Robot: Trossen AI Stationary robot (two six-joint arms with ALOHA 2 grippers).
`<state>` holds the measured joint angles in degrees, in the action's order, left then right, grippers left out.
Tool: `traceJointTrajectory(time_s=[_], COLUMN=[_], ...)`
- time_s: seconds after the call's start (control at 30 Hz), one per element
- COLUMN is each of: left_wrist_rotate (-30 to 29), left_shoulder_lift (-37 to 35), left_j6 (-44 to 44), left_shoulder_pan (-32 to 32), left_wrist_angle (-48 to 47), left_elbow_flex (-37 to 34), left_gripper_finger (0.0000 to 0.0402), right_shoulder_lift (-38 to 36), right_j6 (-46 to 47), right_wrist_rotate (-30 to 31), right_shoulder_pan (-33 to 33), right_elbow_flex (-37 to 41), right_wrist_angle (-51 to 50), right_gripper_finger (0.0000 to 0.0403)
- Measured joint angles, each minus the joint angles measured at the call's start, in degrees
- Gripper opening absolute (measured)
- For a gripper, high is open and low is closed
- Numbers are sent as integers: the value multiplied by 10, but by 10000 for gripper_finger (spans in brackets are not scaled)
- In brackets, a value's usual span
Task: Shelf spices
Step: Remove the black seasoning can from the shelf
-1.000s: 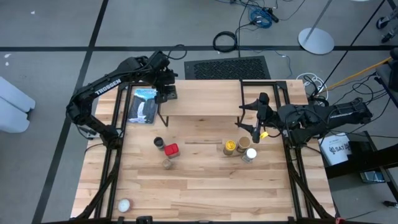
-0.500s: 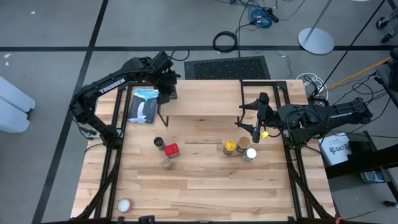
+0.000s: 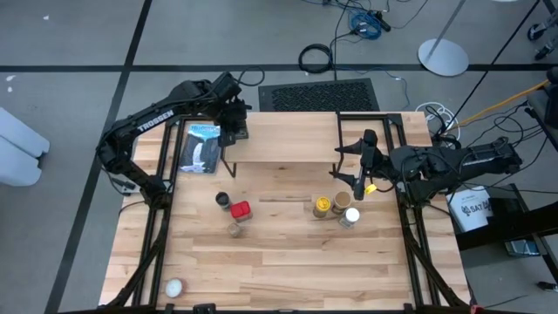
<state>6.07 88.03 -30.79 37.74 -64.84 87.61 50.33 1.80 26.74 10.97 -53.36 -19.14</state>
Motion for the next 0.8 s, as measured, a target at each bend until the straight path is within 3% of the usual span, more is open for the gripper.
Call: traceJointTrajectory(time_s=[0.17, 0.6, 0.8], left_wrist_rotate=[7, 16, 94], left_shoulder_lift=[0, 0, -8], left_j6=[0, 3, 27], left_shoulder_pan=[0, -33, -72], left_wrist_angle=[-2, -30, -36], left_elbow_flex=[0, 31, 68], left_gripper_finger=[139, 160, 161], right_shoulder_lift=[0, 10, 49], right_j6=[0, 26, 57], right_wrist_rotate=[0, 0, 2], right_shoulder_pan=[0, 0, 0], right_elbow_flex=[0, 0, 0], right_wrist_angle=[0, 0, 17], right_gripper_finger=[313, 313, 313])
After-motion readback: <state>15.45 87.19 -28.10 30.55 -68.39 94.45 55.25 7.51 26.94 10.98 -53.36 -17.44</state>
